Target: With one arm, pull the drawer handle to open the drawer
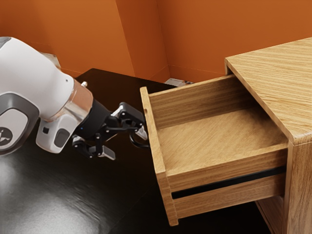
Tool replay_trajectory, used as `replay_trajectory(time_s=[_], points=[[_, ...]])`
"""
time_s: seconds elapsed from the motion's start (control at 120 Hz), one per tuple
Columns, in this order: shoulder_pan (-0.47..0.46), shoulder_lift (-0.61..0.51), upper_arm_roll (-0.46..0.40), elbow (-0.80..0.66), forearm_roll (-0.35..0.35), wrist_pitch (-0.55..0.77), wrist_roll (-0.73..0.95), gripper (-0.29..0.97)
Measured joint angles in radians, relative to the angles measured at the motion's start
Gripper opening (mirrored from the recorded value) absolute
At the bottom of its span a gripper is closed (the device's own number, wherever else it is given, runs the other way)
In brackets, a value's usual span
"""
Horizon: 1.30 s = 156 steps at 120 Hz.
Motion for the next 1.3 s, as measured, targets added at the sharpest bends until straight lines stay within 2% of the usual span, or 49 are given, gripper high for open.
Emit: replay_trajectory(time_s=[0.3, 0.458, 0.65, 0.825, 1.042, 1.167, 1.3], points=[[0.012, -0.063, -0.021, 0.037, 0.004, -0.029, -0.001, 0.68], [0.012, -0.067, -0.045, 0.230, 0.003, -0.131, -0.022, 0.68], [0.014, 0.072, -0.031, 0.454, 0.025, -0.372, -0.130, 0.68], [0.014, 0.271, 0.045, 0.683, 0.036, -0.630, -0.302, 0.68], [0.020, 0.310, 0.083, 0.755, 0.029, -0.827, -0.553, 0.68], [0.085, 0.356, 0.078, 0.779, 0.027, -0.885, -0.663, 0.68], [0.105, 0.381, 0.078, 0.806, 0.027, -0.920, -0.759, 0.68]])
